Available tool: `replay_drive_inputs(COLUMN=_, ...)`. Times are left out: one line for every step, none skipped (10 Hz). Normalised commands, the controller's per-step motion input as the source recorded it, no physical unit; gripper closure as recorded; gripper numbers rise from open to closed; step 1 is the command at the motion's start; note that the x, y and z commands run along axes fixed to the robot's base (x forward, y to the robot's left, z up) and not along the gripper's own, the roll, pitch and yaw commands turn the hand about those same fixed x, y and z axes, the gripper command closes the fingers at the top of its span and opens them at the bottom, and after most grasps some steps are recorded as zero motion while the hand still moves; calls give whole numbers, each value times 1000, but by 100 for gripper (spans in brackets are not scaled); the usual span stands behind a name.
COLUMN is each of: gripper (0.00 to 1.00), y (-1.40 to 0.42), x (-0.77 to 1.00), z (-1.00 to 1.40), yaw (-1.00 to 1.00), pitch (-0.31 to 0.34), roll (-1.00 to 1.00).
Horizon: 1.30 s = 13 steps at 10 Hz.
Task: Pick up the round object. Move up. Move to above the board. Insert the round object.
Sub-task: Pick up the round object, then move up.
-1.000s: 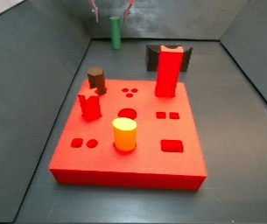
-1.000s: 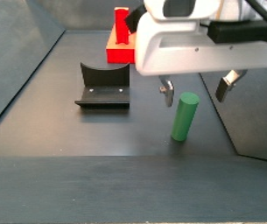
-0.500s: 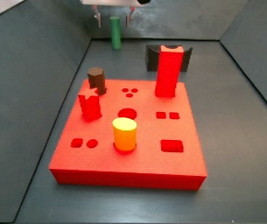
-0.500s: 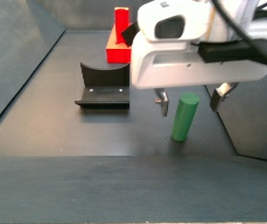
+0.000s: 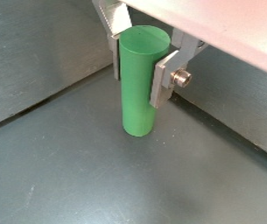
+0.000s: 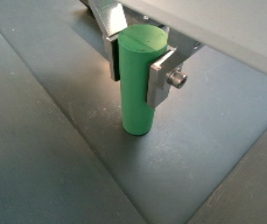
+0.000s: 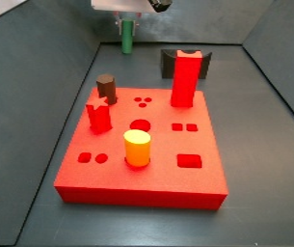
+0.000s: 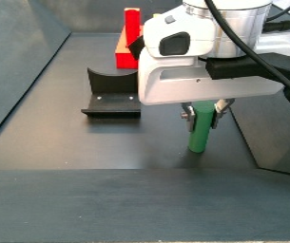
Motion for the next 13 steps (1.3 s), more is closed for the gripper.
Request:
replay_drive_inputs(gripper=100, y=0, x=0, z=0, yaw=0, pitch=0, roll=0)
replay_drive_inputs(gripper=100, y=0, x=0, z=0, yaw=0, pitch=0, roll=0)
replay_drive_inputs(gripper=100, y=0, x=0, z=0, yaw=0, pitch=0, roll=0)
replay_drive_inputs(gripper=100, y=0, x=0, z=0, yaw=0, pitch=0, roll=0)
replay_drive_inputs(gripper=100, y=0, x=0, z=0, yaw=0, pitch=0, roll=0)
replay_drive_inputs(gripper=100, y=0, x=0, z=0, yaw=0, pitch=0, roll=0)
replay_drive_inputs(gripper=100, y=0, x=0, z=0, yaw=0, pitch=0, roll=0)
replay_drive_inputs(gripper=100, y=0, x=0, z=0, yaw=0, pitch=0, roll=0)
replay_drive_inputs(gripper=100, y=0, x=0, z=0, yaw=0, pitch=0, roll=0)
replay_drive_inputs(gripper=100, y=0, x=0, z=0, yaw=0, pitch=0, roll=0)
replay_drive_inputs(gripper=100, y=0, x=0, z=833, yaw=0, pitch=0, roll=0)
replay_drive_inputs(gripper=100, y=67, x=1, z=781, yaw=18, pitch=21, roll=15)
replay_drive_inputs(gripper=100, y=59, x=-21, z=683, yaw=11, pitch=53, roll=25)
